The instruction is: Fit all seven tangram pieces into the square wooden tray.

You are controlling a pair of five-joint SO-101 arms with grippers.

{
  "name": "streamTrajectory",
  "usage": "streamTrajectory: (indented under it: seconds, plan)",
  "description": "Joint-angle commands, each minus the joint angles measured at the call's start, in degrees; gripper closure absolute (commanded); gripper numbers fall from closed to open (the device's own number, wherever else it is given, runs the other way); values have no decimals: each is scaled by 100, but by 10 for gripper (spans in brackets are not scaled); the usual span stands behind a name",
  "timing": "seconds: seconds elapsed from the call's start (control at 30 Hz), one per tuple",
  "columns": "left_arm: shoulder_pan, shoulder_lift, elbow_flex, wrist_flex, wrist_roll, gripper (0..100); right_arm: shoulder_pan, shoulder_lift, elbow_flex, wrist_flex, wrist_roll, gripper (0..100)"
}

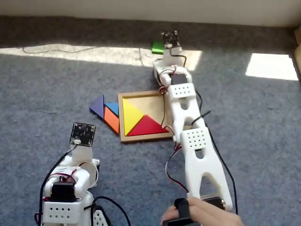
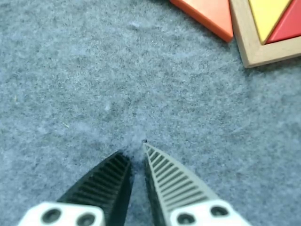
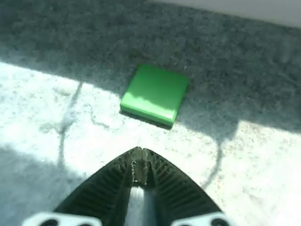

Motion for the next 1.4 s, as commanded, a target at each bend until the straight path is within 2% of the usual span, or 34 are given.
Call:
streamTrajectory:
  seconds: [0.0, 0.1, 0.17, 0.47, 0.77, 0.87, 1.0, 1.23, 1.37]
  plan:
    - [-48, -127, 119, 18, -18, 994, -4, -145, -840, 796, 62, 993]
    - [-48, -127, 119, 18, -18, 994, -4, -207, -1297, 989, 44, 993]
    - [-48, -127, 119, 18, -18, 994, 13, -251, -1358, 611, 44, 993]
    - [-48, -127, 119, 18, -18, 994, 110, 541, -1305, -2501, 88, 993]
    - [-48, -127, 119, 18, -18, 994, 233, 813, -620, -2677, 88, 993]
    - [-48, -127, 119, 18, -18, 994, 391, 752, -708, -2097, 88, 993]
    - [-48, -127, 119, 18, -18, 994, 453, 444, -1455, -435, 88, 993]
    - [-48, -127, 119, 18, -18, 994, 409, -1147, -1341, 2738, 88, 993]
    - [-48, -127, 119, 18, -18, 994, 303, -1859, -1332, 4013, 88, 993]
